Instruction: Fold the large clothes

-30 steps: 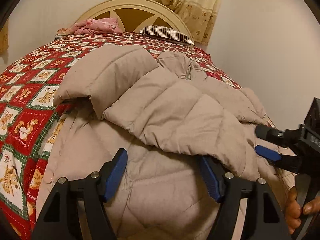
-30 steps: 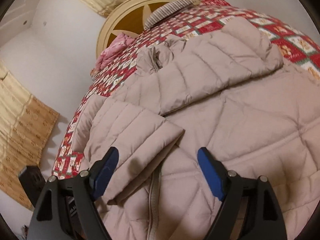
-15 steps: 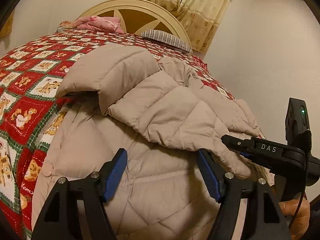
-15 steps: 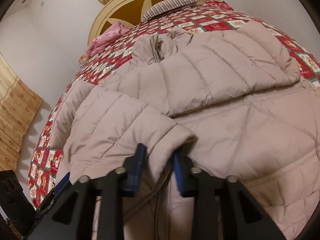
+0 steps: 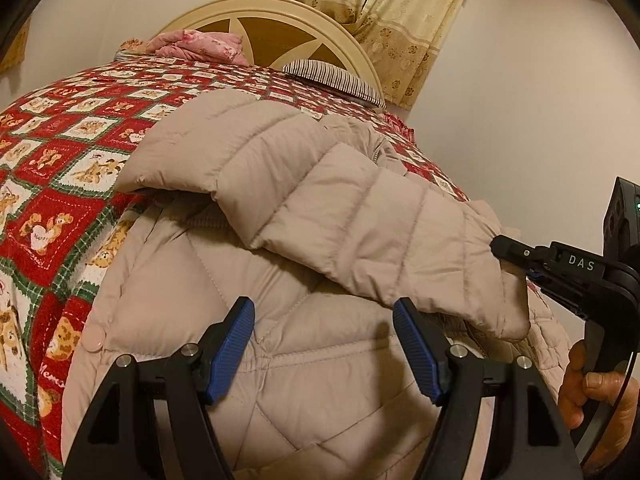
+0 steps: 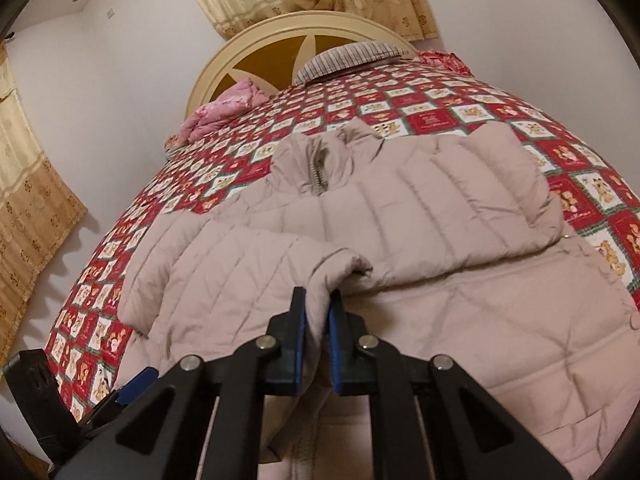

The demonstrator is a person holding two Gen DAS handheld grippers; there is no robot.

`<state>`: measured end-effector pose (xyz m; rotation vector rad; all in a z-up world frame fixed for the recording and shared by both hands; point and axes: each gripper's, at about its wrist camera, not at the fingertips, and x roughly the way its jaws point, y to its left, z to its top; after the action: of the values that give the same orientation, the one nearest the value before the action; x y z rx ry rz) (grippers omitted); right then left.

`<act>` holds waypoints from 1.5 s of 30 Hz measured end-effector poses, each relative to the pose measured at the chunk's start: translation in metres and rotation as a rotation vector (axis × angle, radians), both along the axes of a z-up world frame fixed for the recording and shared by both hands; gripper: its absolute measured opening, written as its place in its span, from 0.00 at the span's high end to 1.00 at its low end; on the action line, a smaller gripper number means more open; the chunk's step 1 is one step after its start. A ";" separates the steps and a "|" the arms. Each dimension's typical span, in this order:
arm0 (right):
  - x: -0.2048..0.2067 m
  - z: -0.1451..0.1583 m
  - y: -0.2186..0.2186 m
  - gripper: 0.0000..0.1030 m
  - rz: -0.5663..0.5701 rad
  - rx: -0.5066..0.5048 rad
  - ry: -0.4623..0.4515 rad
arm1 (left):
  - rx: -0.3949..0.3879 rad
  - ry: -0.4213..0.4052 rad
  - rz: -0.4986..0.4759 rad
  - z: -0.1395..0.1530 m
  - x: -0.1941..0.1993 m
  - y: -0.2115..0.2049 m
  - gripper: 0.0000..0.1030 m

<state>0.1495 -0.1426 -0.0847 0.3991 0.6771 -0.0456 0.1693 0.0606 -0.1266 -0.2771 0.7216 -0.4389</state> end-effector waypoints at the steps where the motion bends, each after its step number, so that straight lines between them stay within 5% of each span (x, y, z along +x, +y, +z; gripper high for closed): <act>1: -0.001 0.000 -0.002 0.87 -0.003 0.001 0.001 | 0.001 0.001 0.000 0.000 0.000 0.000 0.30; 12: -0.007 0.003 -0.013 0.88 -0.006 -0.012 -0.006 | -0.007 0.005 0.000 -0.003 0.001 0.002 0.30; 23: -0.007 0.053 -0.076 0.89 -0.120 -0.230 -0.035 | -0.001 0.010 0.001 -0.003 0.002 0.001 0.30; 33: 0.016 0.013 -0.097 0.89 -0.199 -0.529 0.103 | 0.014 0.021 0.003 -0.005 0.005 -0.002 0.30; 45: 0.041 -0.035 -0.112 0.82 -0.160 -0.533 0.231 | 0.055 0.030 0.007 -0.005 0.005 -0.007 0.30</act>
<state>0.1907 -0.2541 -0.1193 -0.0691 0.8272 -0.4202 0.1738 0.0535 -0.1314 -0.2343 0.7604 -0.4083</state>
